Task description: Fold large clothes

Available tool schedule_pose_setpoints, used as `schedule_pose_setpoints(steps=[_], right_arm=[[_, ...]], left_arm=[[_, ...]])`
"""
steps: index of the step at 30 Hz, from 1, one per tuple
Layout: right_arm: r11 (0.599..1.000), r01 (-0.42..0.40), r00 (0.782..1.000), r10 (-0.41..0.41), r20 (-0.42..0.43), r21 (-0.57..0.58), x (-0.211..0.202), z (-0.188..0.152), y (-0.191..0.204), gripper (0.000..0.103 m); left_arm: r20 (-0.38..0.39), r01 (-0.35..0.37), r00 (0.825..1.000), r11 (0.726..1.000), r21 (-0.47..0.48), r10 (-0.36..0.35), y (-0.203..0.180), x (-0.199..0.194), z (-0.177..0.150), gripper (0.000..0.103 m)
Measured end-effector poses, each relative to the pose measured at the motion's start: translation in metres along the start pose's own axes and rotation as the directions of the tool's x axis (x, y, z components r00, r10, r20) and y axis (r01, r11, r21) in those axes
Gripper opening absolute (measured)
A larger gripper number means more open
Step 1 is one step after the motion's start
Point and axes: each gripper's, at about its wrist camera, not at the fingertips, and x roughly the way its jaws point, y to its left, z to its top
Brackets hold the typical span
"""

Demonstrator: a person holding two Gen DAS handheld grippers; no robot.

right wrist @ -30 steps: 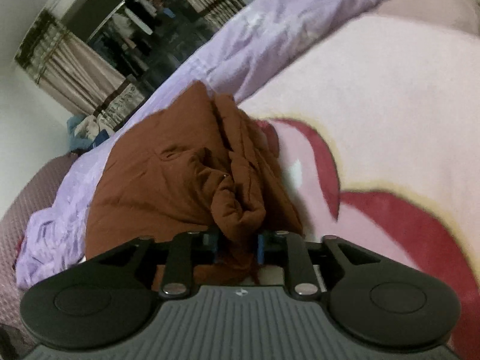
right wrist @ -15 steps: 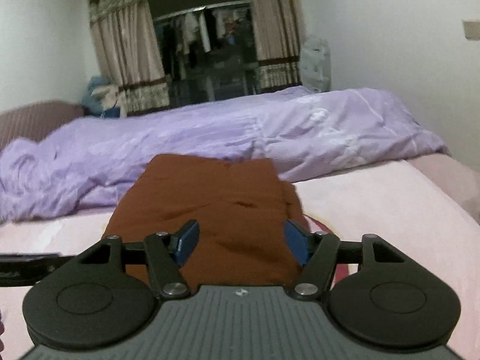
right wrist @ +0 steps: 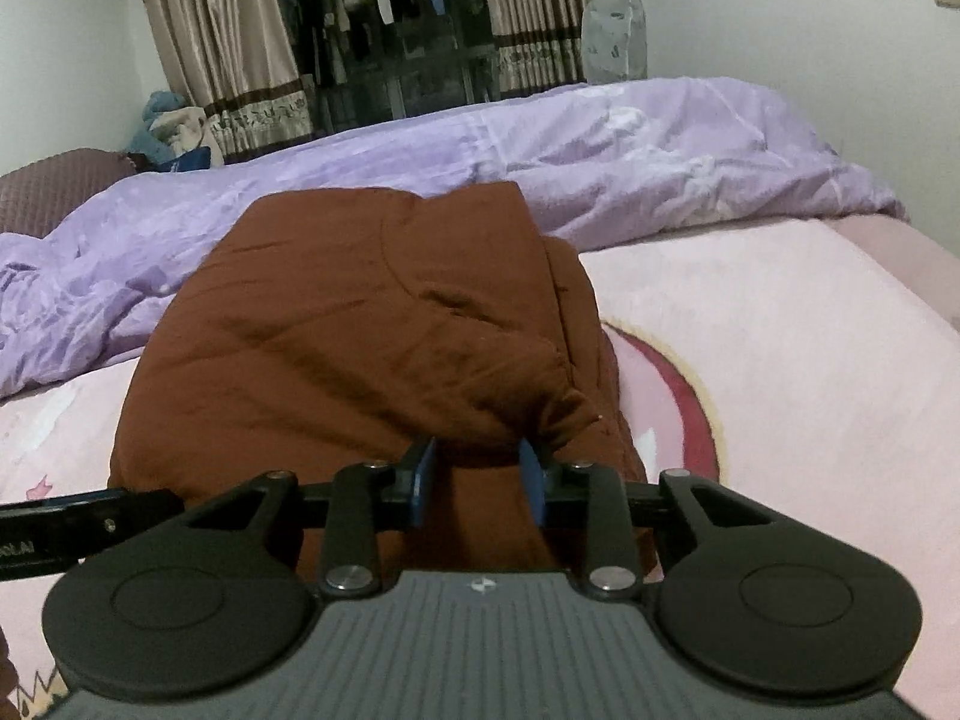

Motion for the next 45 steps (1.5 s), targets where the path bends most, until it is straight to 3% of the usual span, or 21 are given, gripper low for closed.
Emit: schedule_pose_setpoints(steps=[8, 12, 15, 17, 21, 25, 27, 28, 29, 32, 35, 40, 45], right_arm=[[1.0, -0.019, 1.0, 0.019, 0.003, 0.011, -0.005, -0.006, -0.005, 0.032], [0.999, -0.041, 0.999, 0.041, 0.002, 0.012, -0.016, 0.013, -0.004, 0.034], [0.99, -0.109, 0.993, 0.105, 0.046, 0.088, -0.02, 0.042, -0.015, 0.052], [0.986, -0.117, 0.992, 0.109, 0.067, 0.12, -0.012, 0.062, -0.021, 0.073], [0.983, -0.093, 0.995, 0.096, -0.012, 0.159, 0.033, 0.086, -0.031, 0.073], [0.966, -0.098, 0.986, 0.127, -0.11, 0.24, 0.076, 0.085, -0.039, 0.073], [0.963, -0.099, 0.983, 0.134, -0.125, 0.251, 0.085, 0.08, -0.037, 0.047], [0.962, -0.091, 0.984, 0.126, -0.124, 0.259, 0.084, 0.079, -0.036, 0.02], [0.961, -0.087, 0.985, 0.122, -0.12, 0.262, 0.081, 0.079, -0.037, 0.01], [0.955, -0.126, 0.988, 0.144, -0.049, 0.27, 0.057, 0.088, -0.042, 0.007], [0.966, -0.1, 0.995, 0.102, 0.001, 0.237, 0.042, 0.094, -0.047, 0.007], [0.965, -0.059, 0.99, 0.088, -0.107, 0.256, 0.079, 0.07, -0.055, 0.009], [0.96, -0.061, 0.992, 0.089, -0.091, 0.272, 0.087, 0.056, -0.055, 0.011]], left_arm=[[-0.01, 0.0, 1.0, 0.999, 0.034, 0.0, 0.001, -0.002, 0.007, 0.06], [-0.002, 0.014, 1.0, 0.998, 0.056, -0.014, 0.001, -0.016, 0.029, 0.063], [0.05, -0.014, 0.999, 0.999, 0.038, 0.012, 0.008, -0.019, 0.058, 0.063], [0.059, -0.022, 0.998, 1.0, -0.001, 0.022, 0.018, -0.012, 0.077, 0.063], [0.038, -0.039, 0.998, 0.997, -0.069, 0.042, 0.036, 0.015, 0.095, 0.063], [0.011, -0.012, 1.0, 0.994, -0.109, 0.014, 0.044, 0.034, 0.09, 0.065], [0.023, -0.017, 1.0, 0.996, -0.089, 0.019, 0.04, 0.035, 0.089, 0.069], [0.023, -0.014, 1.0, 0.996, -0.087, 0.016, 0.039, 0.035, 0.088, 0.07], [0.022, -0.016, 1.0, 0.996, -0.087, 0.018, 0.038, 0.035, 0.09, 0.07], [0.031, 0.006, 1.0, 0.996, -0.09, -0.003, 0.035, 0.032, 0.095, 0.07], [0.052, 0.061, 0.997, 0.993, -0.101, -0.056, 0.03, 0.028, 0.099, 0.07], [0.042, -0.031, 0.999, 0.999, -0.01, 0.032, 0.016, 0.046, 0.088, 0.07], [0.053, -0.071, 0.996, 0.997, 0.034, 0.07, 0.016, 0.053, 0.079, 0.077]])
